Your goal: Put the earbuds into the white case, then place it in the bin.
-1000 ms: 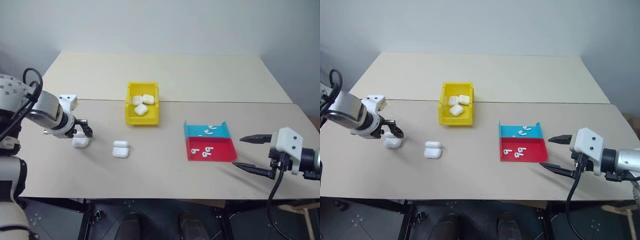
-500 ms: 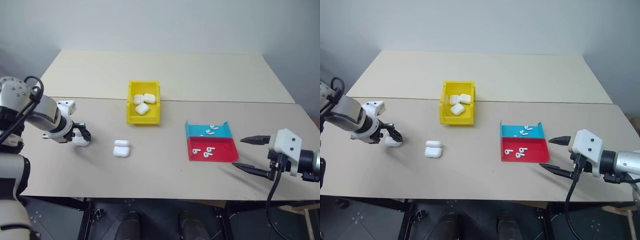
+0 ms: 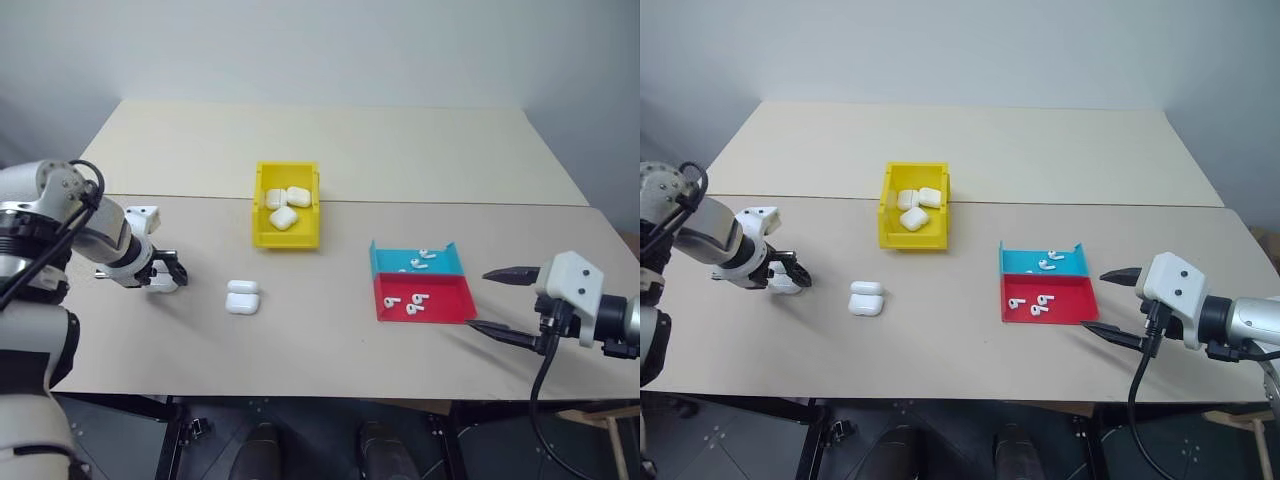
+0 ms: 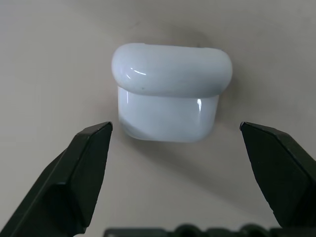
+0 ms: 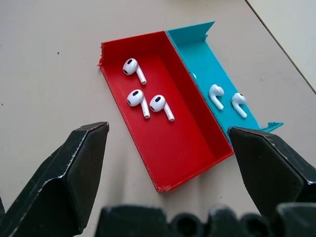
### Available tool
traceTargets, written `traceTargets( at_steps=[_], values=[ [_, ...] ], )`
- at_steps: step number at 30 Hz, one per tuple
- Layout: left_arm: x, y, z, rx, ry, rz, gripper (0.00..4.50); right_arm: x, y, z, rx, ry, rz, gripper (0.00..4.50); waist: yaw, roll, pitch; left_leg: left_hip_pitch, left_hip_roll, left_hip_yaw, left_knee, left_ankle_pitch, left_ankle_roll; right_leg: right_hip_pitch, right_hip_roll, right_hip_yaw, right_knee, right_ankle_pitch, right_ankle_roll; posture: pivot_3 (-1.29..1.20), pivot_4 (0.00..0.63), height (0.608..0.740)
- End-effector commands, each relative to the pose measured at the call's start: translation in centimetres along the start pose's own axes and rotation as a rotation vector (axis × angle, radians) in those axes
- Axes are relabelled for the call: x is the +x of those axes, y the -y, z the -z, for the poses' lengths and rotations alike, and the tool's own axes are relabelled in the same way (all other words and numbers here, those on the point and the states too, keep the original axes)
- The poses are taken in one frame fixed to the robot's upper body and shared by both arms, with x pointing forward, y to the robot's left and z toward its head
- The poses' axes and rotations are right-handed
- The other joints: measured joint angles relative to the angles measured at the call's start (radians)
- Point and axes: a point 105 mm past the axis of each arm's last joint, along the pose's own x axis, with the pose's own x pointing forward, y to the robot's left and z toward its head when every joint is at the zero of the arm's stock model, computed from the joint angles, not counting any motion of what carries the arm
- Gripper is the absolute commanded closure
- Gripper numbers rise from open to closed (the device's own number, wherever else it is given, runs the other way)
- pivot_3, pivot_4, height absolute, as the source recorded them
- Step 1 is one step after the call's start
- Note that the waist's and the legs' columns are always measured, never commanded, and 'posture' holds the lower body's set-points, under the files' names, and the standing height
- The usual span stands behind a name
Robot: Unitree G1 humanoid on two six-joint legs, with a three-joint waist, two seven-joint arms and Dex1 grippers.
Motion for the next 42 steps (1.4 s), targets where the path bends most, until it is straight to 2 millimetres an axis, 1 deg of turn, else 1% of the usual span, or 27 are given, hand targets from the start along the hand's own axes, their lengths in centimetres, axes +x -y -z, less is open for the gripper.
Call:
traceTargets(
  at_steps=[1,4,17,21,24,26,28,36,38,42],
  values=[
    [-0.6,0.2,-0.5,0.022,0.024,0.01,0.0,-0.3,0.2,-0.7,-0.016,0.009,0.019,0.03,0.0,0.0,0.0,0.0,0.0,0.0,0.0,0.0,0.0,0.0,0.0,0.0,0.0,0.0,0.0,0.0,0.15,0.74],
    [-0.3,0.2,-0.4,0.061,0.03,-0.004,0.0,-0.2,0.3,-0.7,-0.013,0.007,0.029,0.03,0.0,0.0,0.0,0.0,0.0,0.0,0.0,0.0,0.0,0.0,0.0,0.0,0.0,0.0,0.0,0.0,0.15,0.74],
    [0.2,-0.1,-0.4,0.032,0.016,0.011,0.0,0.0,0.2,-0.9,0.0,0.004,0.024,0.03,0.0,0.0,0.0,0.0,0.0,0.0,0.002,0.0,0.0,0.0,0.0,0.0,0.001,0.0,0.0,0.0,0.15,0.74],
    [0.8,-0.2,0.0,0.033,-0.004,0.014,0.0,0.0,0.2,-0.9,0.004,-0.003,0.023,0.03,0.0,0.0,0.0,-0.001,0.0,0.0,0.002,0.0,0.0,0.0,0.0,0.0,0.001,0.0,0.0,0.0,0.15,0.74],
    [1.1,-0.5,0.3,0.028,-0.015,0.003,0.55,0.0,0.3,-0.9,0.006,-0.004,0.022,0.0,-0.001,0.0,0.0,-0.001,0.0,0.0,0.003,0.0,0.0,0.0,0.0,0.0,0.001,0.0,0.0,0.0,0.15,0.74],
    [1.1,-0.5,0.2,0.021,-0.015,0.004,1.21,0.0,0.3,-1.0,0.004,-0.004,0.023,0.0,-0.001,0.0,0.0,-0.001,0.0,0.0,0.003,0.0,0.0,0.0,0.0,0.0,0.002,0.0,0.0,0.0,0.15,0.74],
    [1.2,-0.6,0.2,0.013,-0.015,0.002,1.77,0.0,0.3,-1.0,0.003,-0.003,0.021,0.0,0.0,0.0,0.0,-0.001,0.0,0.0,0.004,0.0,0.0,0.0,0.0,0.0,0.002,0.0,0.0,0.0,0.15,0.74],
    [0.7,-0.5,-0.2,0.055,0.032,-0.014,1.78,0.0,0.4,-1.2,0.0,-0.004,0.023,0.0,0.0,0.0,0.0,0.0,0.0,-0.001,0.005,0.0,0.001,0.001,0.0,0.0,0.003,0.0,0.0,0.0,0.15,0.74],
    [0.0,0.0,-0.6,0.099,0.071,0.005,1.78,0.0,0.5,-1.2,-0.002,-0.006,0.025,0.0,0.0,0.0,0.0,0.0,0.0,-0.001,0.005,0.0,0.001,0.001,0.0,0.0,0.003,0.0,0.0,0.0,0.15,0.74],
    [-3.1,1.8,-2.0,0.252,0.234,0.02,1.78,-0.4,1.0,-1.3,-0.008,-0.01,0.04,0.0,0.0,-0.002,0.001,-0.003,0.0,-0.001,0.006,0.0,0.001,-0.001,0.0,0.0,0.002,0.0,0.0,0.0,0.15,0.74]
  ],
)
